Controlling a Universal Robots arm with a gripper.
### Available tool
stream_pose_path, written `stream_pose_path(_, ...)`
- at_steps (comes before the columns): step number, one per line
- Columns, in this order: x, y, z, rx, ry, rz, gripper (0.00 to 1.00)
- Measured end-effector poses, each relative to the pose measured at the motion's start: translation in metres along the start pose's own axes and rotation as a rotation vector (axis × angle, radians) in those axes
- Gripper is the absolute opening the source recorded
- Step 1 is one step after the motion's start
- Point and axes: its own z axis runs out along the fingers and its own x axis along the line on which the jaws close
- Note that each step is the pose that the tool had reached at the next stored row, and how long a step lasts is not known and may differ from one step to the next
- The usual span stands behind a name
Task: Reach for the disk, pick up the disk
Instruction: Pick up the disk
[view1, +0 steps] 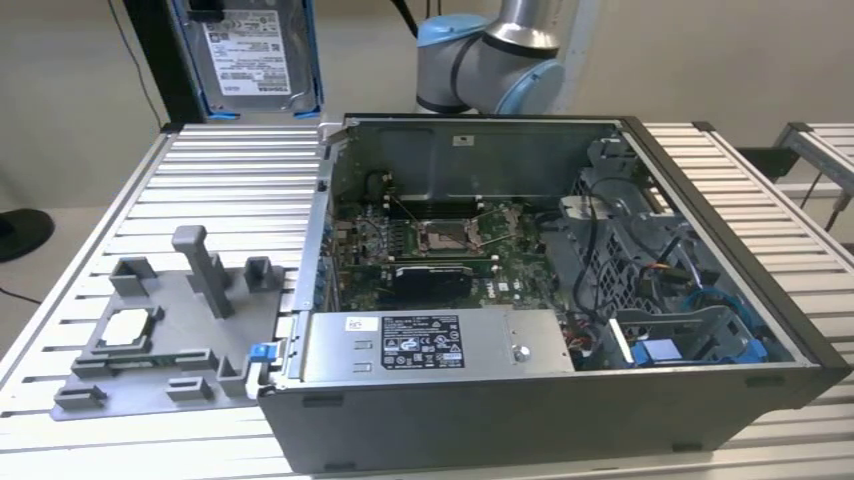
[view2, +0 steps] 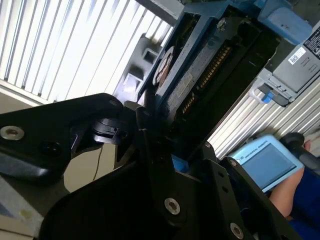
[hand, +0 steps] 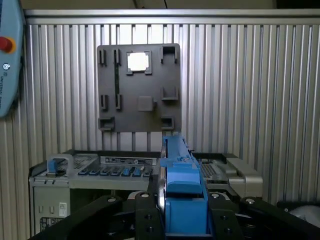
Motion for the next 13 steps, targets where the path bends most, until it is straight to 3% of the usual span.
stream_pose_path(13,-0.0005,-0.048,0.0002,0.0001,-0.0001,0.0,0.0)
